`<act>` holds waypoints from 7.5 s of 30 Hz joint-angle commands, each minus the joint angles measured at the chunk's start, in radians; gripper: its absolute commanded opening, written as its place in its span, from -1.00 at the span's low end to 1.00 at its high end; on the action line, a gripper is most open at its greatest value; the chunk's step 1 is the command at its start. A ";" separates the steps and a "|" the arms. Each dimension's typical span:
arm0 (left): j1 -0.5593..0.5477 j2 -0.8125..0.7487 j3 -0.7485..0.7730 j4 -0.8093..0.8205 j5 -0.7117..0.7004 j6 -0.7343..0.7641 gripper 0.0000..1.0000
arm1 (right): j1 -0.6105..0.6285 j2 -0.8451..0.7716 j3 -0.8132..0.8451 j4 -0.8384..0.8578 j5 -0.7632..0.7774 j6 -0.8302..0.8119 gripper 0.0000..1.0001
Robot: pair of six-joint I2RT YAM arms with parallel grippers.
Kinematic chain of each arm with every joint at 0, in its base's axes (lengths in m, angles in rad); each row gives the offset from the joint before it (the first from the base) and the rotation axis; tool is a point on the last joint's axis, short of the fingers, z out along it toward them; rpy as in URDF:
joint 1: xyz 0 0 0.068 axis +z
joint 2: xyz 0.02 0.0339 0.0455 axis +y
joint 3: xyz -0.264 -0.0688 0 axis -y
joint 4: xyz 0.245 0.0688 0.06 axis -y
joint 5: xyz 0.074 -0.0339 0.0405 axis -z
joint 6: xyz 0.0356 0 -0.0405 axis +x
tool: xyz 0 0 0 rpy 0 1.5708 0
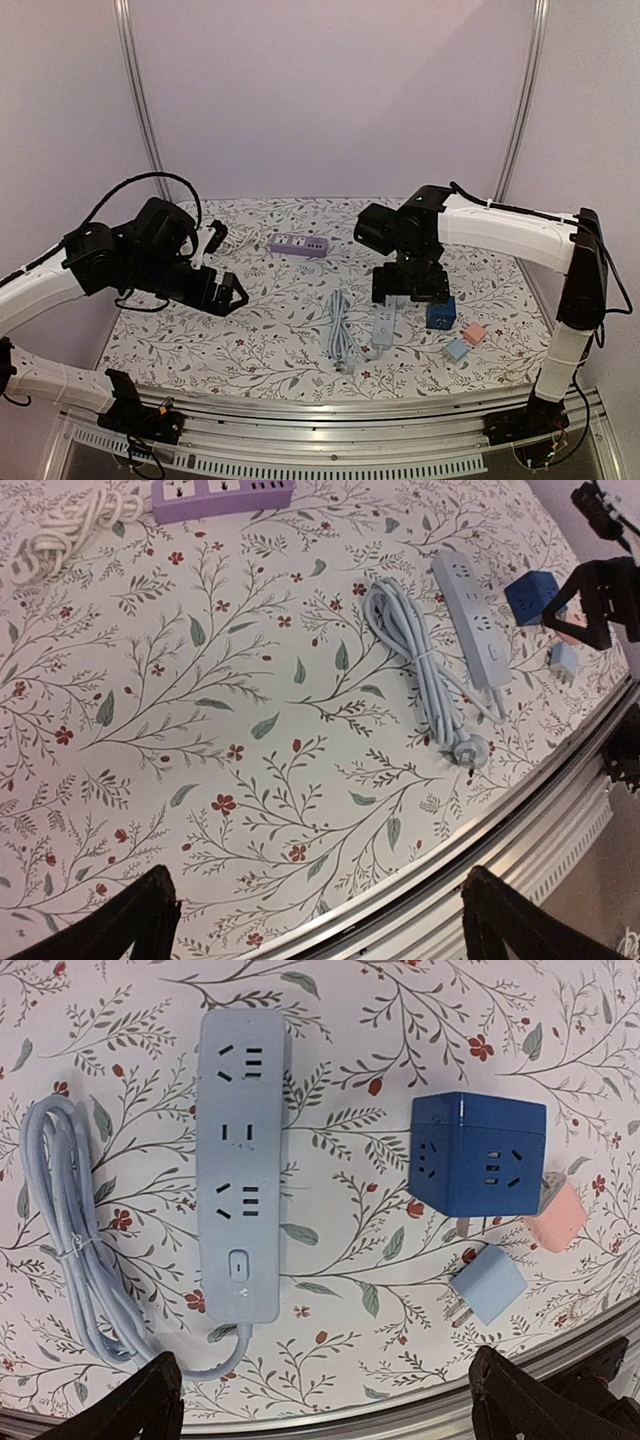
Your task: Insert the plug
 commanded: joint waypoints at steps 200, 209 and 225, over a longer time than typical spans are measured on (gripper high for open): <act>-0.032 0.994 0.881 -0.103 0.978 -0.148 0.34 | 0.177 -0.541 -0.537 0.765 -0.037 -1.001 -0.43; -0.034 0.993 0.889 -0.076 0.977 -0.149 -0.68 | 0.178 -0.538 -0.530 0.754 -0.030 -0.990 -0.38; 0.066 0.873 0.793 -0.039 0.867 -0.165 -1.00 | 0.178 -0.606 -0.568 0.703 0.127 -0.770 0.98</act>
